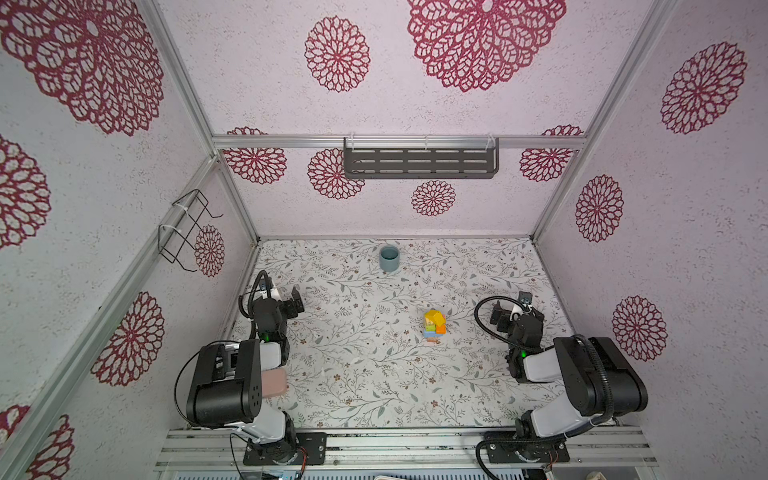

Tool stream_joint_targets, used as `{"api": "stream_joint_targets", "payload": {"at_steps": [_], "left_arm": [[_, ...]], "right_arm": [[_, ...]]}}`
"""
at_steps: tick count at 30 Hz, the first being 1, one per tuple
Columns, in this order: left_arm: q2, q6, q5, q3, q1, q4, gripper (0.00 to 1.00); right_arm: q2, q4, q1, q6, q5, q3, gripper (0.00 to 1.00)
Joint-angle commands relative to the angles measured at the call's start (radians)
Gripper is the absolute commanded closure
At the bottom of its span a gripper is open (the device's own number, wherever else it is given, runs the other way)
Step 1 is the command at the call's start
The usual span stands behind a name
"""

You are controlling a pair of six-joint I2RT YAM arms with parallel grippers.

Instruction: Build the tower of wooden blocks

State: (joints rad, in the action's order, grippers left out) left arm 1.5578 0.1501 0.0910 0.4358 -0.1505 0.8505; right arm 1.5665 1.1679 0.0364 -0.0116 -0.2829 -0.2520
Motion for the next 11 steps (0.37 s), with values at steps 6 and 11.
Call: {"api": "stream_joint_targets", "payload": {"at_steps": [6,11], "left_arm": [[-0.008,-0.012,-0.002,-0.008,0.003,0.006,0.03],[-0.008,-0.011,-0.002,-0.008,0.002,0.005,0.03]], "right_arm": [[-0.028,0.030,0.005,-0.015,0.008,-0.005,0.01],[-0.029,0.025,0.005,-0.017,0.011,-0.007,0.01]]}}
